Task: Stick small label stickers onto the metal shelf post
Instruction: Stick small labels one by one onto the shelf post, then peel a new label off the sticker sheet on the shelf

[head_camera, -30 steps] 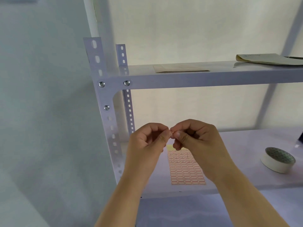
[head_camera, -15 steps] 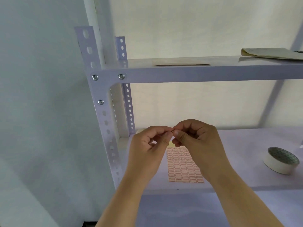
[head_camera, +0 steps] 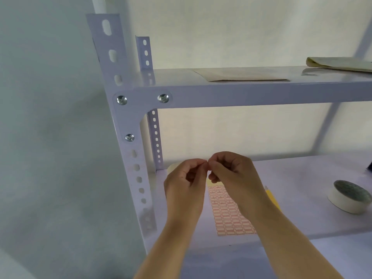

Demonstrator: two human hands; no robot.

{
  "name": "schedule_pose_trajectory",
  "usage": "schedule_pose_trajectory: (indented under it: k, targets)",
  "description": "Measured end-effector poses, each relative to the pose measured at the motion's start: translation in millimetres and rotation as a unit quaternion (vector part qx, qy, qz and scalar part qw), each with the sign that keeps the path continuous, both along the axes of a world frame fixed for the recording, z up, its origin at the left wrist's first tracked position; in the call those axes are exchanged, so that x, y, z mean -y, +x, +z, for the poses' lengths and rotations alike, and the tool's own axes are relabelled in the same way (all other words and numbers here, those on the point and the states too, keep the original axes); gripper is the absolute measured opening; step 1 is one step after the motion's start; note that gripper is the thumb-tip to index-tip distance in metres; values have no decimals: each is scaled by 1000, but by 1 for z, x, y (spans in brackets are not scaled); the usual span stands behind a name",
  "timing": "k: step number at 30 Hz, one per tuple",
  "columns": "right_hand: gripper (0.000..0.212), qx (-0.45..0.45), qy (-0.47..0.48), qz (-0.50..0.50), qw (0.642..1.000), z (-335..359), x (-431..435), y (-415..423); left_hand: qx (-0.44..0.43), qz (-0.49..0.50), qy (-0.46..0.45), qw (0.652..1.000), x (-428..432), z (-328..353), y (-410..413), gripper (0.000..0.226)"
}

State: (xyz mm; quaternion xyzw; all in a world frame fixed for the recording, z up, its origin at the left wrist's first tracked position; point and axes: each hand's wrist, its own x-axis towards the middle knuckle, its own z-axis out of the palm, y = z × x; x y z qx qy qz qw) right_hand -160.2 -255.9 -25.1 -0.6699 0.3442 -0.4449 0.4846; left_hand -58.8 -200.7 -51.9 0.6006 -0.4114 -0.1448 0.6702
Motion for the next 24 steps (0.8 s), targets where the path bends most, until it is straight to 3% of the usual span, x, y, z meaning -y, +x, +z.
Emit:
schedule_pose_trajectory:
  k: [10,17,24]
  targets:
    - [14,-29,21,28,999,-17,46,6,50,99,91,990,48,-15,17,14]
    - [14,-25,53,17,998,-34,79,-16,121,251,207,938,87,-36,44,16]
    - [12,-30,75,-6,997,-53,107,-34,146,251,344,893,103,-47,57,20]
